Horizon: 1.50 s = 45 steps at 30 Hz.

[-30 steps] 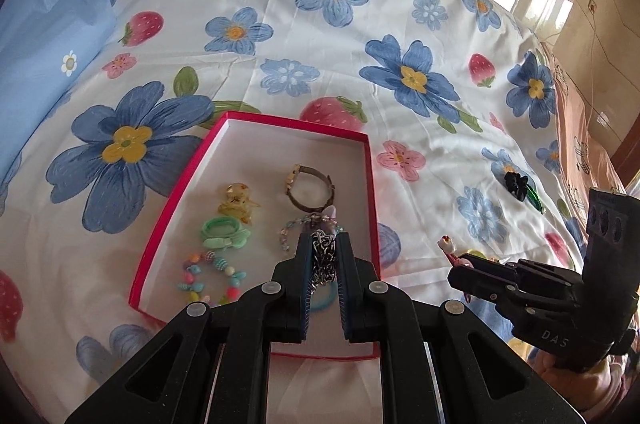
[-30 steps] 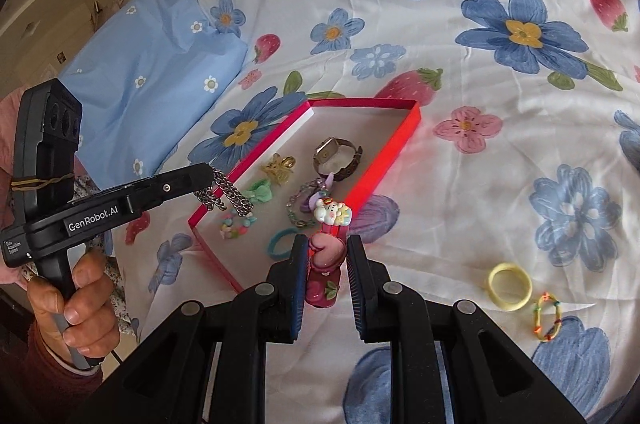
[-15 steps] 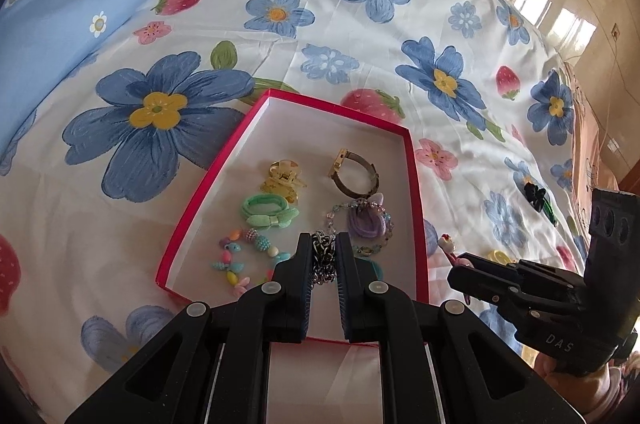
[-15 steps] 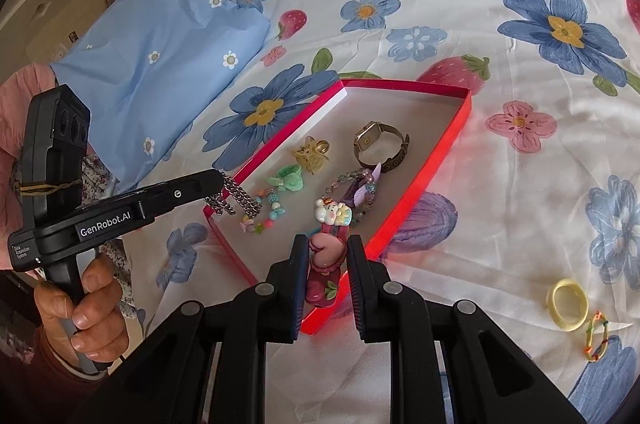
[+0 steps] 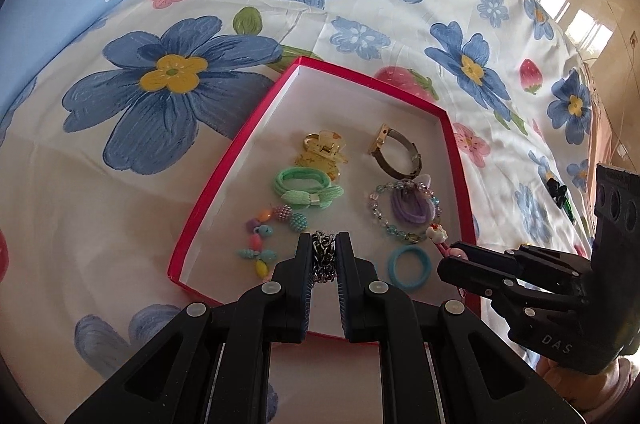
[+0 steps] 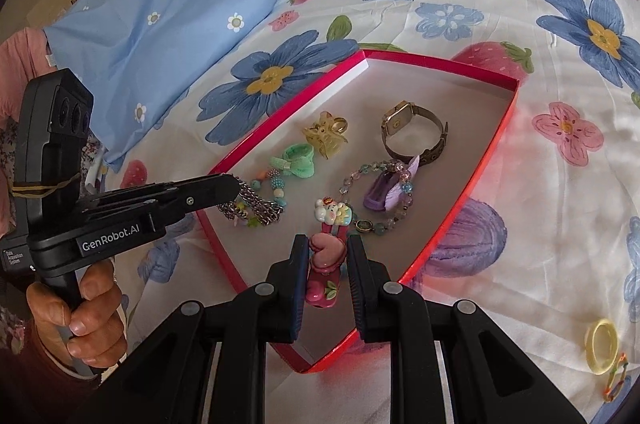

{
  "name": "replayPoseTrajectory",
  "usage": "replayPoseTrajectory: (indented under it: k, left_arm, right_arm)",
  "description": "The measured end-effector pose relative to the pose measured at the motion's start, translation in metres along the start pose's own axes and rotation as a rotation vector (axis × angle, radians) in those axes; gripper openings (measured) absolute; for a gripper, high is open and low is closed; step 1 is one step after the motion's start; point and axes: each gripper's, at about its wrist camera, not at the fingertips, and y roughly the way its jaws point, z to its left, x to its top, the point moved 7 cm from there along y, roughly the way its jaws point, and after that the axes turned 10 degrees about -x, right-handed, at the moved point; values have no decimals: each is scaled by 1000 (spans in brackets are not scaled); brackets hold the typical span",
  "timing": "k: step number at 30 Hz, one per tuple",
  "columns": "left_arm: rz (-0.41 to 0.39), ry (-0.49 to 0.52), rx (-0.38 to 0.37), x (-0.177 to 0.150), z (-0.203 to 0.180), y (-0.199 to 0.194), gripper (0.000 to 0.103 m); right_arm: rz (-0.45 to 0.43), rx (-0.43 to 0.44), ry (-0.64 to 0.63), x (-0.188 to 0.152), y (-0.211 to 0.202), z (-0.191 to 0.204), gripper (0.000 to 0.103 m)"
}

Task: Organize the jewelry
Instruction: 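Carry silver chain and pink heart clip into the red box and open both tools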

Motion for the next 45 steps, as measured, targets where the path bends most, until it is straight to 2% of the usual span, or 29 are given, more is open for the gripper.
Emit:
replayPoseTrajectory:
  k: [9, 16, 27, 33, 36, 45]
  left_arm:
    - [46, -34, 71, -8, 20, 19, 10]
    - [53, -57, 67, -10, 25, 24, 10]
    - [46, -57, 73, -12, 25, 19, 21]
    - [32, -55, 72, -12, 21, 11, 28]
    - [22, -48, 75, -12, 17, 6, 34]
    - [8, -27, 84, -14, 6, -9, 41]
  right_arm:
    - [72, -46, -81, -2, 26, 8, 19]
    - [88, -52, -120, -4, 32, 12, 19]
    - [90, -48, -118, -3, 33, 14, 20]
    - [67, -20, -71, -2, 23, 9, 26]
    - [40, -13, -42, -1, 12, 4, 26]
    - [-26, -15, 13, 3, -13, -7, 26]
